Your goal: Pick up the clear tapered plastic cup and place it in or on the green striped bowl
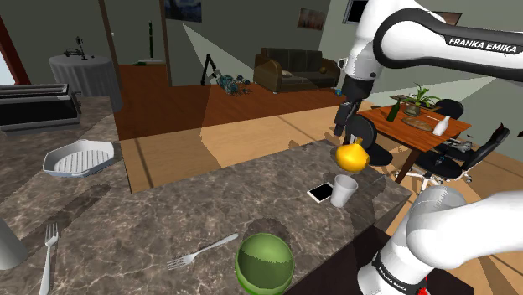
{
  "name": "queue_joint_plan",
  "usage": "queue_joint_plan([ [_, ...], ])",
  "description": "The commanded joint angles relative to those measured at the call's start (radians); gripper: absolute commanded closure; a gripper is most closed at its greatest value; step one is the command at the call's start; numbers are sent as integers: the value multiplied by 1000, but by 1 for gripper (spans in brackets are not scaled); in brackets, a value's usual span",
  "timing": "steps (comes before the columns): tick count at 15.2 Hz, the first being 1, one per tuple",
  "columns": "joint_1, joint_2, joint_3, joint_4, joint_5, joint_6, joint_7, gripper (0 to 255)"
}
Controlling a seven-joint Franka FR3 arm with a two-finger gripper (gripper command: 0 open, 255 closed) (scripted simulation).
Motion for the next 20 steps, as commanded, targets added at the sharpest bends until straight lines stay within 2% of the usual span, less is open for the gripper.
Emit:
queue_joint_plan([
  [1, 0, 0, 0, 0, 0, 0, 0, 0],
  [12, -81, -87, -104, -384, -123, 319, -40, 0],
  [20, -184, -11, -212, -586, -260, 618, -67, 0],
])
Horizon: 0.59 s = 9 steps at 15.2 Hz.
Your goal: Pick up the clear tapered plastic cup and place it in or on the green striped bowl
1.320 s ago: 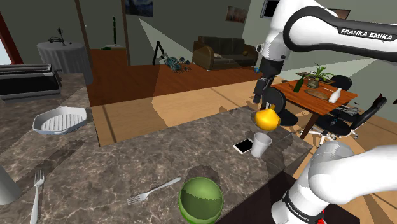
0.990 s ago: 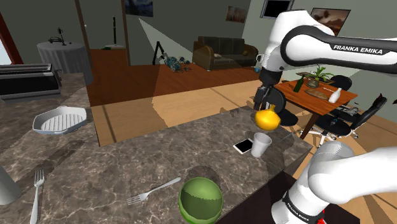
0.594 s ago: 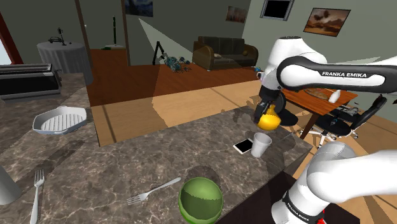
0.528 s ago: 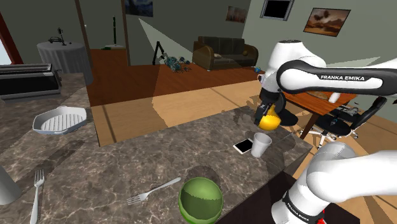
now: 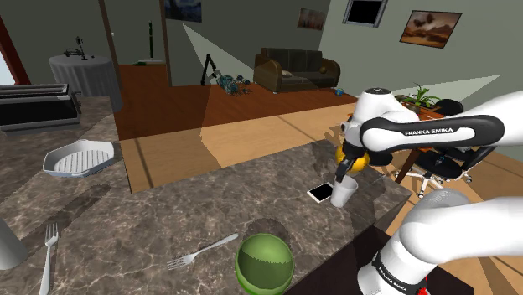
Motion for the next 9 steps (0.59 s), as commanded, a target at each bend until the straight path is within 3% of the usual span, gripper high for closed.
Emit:
queue_joint_plan([
  [1, -30, 46, -30, -42, -41, 96, -3, 0],
  [3, -63, 104, -59, -74, -86, 192, -7, 0],
  [9, -82, 199, -81, -100, -124, 313, 5, 0],
])
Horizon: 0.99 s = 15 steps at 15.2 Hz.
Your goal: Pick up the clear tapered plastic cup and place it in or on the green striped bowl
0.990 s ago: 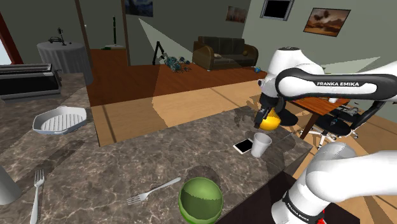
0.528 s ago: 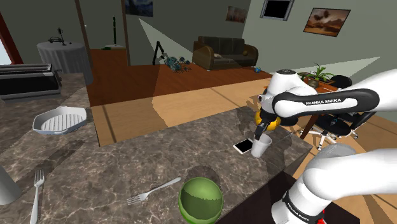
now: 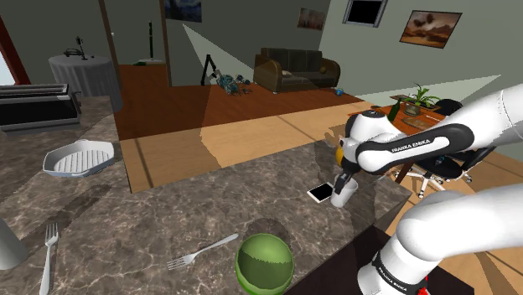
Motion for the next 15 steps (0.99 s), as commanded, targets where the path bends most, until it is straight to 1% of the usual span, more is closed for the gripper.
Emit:
queue_joint_plan([
  [1, -5, 38, -6, -7, -13, 47, 7, 0],
  [2, -10, 71, -11, -12, -25, 84, 12, 0],
  [10, -10, 71, -11, -12, -24, 84, 12, 0],
  [11, -10, 71, -11, -12, -24, 84, 12, 255],
  [15, -10, 71, -11, -12, -24, 84, 12, 255],
])
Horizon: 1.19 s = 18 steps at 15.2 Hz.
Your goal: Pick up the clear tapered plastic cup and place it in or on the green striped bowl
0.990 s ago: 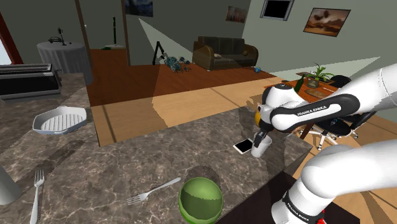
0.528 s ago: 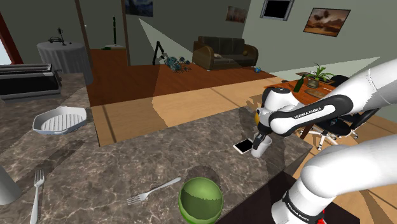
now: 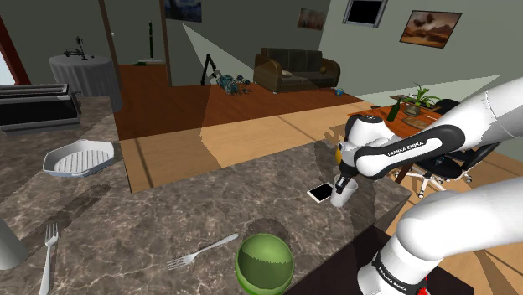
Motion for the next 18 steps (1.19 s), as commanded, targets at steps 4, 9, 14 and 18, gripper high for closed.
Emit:
queue_joint_plan([
  [4, -1, 3, -1, 0, -1, 1, 0, 255],
  [9, 9, -72, 8, 18, 26, -91, -18, 255],
  [14, 21, -148, 21, 50, 55, -198, -36, 255],
  [18, 29, -197, 34, 80, 77, -276, -48, 255],
])
